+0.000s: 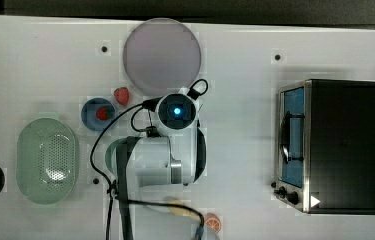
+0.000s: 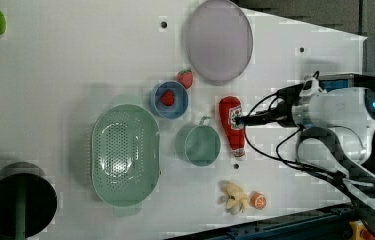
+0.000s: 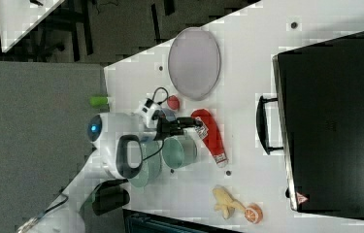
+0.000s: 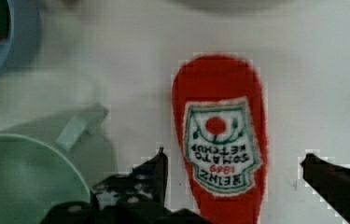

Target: Pick Ketchup from the table and place it in strainer.

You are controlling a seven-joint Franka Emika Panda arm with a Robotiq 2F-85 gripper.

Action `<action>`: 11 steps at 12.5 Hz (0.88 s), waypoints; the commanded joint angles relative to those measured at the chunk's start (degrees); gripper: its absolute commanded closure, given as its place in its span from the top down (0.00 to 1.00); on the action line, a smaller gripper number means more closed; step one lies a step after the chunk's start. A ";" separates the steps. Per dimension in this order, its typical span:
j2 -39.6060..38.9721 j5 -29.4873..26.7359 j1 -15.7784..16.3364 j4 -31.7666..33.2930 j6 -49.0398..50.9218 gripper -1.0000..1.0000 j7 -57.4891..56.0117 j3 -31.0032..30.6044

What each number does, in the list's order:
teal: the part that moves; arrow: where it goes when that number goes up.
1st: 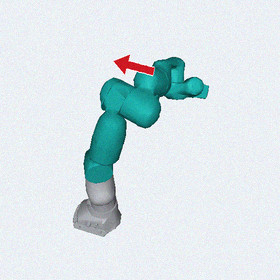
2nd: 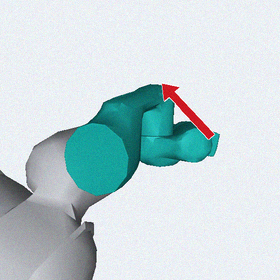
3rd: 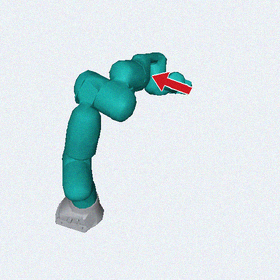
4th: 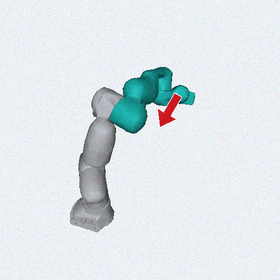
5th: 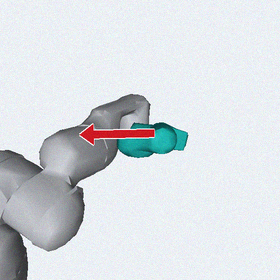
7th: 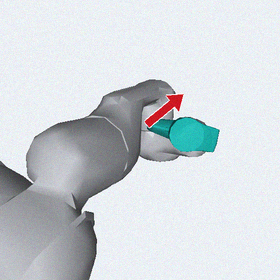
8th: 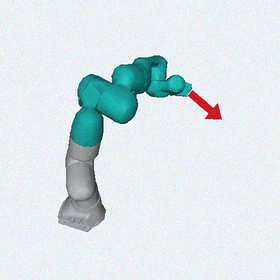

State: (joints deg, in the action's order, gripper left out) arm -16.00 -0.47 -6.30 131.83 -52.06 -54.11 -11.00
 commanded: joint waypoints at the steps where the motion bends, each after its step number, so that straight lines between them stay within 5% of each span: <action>1: -3.15 -0.10 -0.28 -0.10 -2.23 1.00 -2.32 0.18; 6: -8.77 0.04 -0.26 -0.07 -9.03 0.96 -2.32 0.31; 9: -8.37 0.04 -0.24 -0.37 -8.93 0.61 -2.13 0.27; 11: -6.79 0.04 -0.23 -0.40 -8.87 0.61 -1.97 0.16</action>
State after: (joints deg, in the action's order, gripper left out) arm -25.47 -0.56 -6.55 132.16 -59.93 -54.33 -10.60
